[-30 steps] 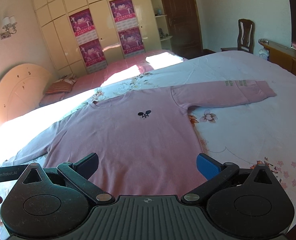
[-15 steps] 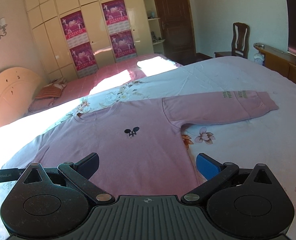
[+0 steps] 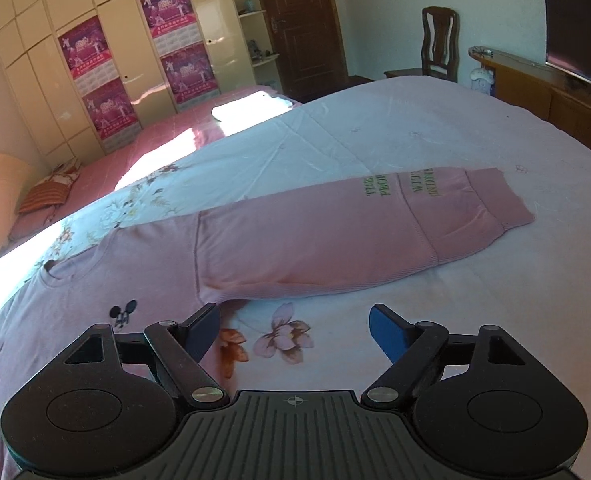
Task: Fold small clothes
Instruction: 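Move both tools over the spread pink sweatshirt toward its sleeve, then grasp the pink sleeve cuff with the right gripper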
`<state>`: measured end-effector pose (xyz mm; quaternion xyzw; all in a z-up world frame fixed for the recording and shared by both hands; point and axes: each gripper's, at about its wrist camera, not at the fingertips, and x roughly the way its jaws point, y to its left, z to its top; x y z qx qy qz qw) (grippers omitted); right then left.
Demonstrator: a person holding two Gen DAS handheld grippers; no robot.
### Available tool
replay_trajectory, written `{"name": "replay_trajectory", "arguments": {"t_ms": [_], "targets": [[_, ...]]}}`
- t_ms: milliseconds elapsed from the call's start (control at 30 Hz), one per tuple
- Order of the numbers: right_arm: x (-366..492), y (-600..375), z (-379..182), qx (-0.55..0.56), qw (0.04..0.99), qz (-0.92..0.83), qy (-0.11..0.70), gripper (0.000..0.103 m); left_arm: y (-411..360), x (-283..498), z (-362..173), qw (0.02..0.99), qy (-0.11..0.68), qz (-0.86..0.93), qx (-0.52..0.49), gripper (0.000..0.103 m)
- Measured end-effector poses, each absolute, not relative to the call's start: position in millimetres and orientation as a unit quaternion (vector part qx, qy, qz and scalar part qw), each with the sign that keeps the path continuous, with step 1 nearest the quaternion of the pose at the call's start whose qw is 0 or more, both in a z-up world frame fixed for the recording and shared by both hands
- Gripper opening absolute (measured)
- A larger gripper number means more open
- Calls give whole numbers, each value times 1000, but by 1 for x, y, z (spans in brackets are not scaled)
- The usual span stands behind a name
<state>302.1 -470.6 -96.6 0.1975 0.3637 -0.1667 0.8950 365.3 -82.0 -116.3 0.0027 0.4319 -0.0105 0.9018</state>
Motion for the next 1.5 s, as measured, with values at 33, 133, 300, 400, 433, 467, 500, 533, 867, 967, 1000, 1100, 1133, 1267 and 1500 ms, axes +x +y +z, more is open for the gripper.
{"name": "replay_trajectory", "arguments": {"t_ms": [33, 133, 300, 400, 433, 467, 500, 533, 867, 967, 1000, 1100, 1133, 1267, 1500], "targets": [[303, -483, -101, 203, 891, -175, 366, 82, -87, 369, -119, 902, 432, -10, 3, 102], [306, -521, -114, 220, 878, -204, 373, 82, -100, 378, -128, 900, 436, -9, 7, 102], [307, -566, -135, 245, 855, -244, 386, 68, -117, 390, -137, 898, 440, -14, 13, 101], [307, -589, -146, 264, 842, -264, 389, 67, -123, 393, -137, 899, 438, -14, 16, 101], [307, -597, -149, 271, 838, -272, 387, 67, -125, 395, -136, 899, 437, -15, 17, 101], [308, -603, -151, 277, 835, -277, 386, 67, -127, 396, -136, 899, 437, -15, 18, 101], [308, -608, -153, 281, 833, -282, 384, 67, -128, 398, -136, 899, 437, -16, 19, 101], [308, -615, -154, 286, 829, -290, 383, 67, -129, 399, -136, 899, 438, -17, 21, 101], [324, -637, -154, 288, 833, -308, 358, 15, -133, 408, -135, 899, 437, -33, 16, 100], [333, -636, -153, 286, 842, -297, 348, 7, -133, 408, -135, 900, 434, -41, 25, 100], [336, -633, -150, 281, 848, -291, 342, 7, -132, 408, -134, 900, 432, -46, 23, 100], [348, -616, -137, 263, 869, -265, 326, 7, -124, 411, -134, 896, 440, -54, -6, 100], [355, -608, -133, 253, 876, -251, 323, 7, -119, 412, -133, 894, 443, -54, -21, 100], [382, -569, -115, 230, 903, -192, 309, 7, -102, 411, -126, 902, 428, -48, -36, 100], [435, -438, -102, 184, 934, -43, 303, 7, -65, 412, -118, 910, 411, -42, -33, 100]]}}
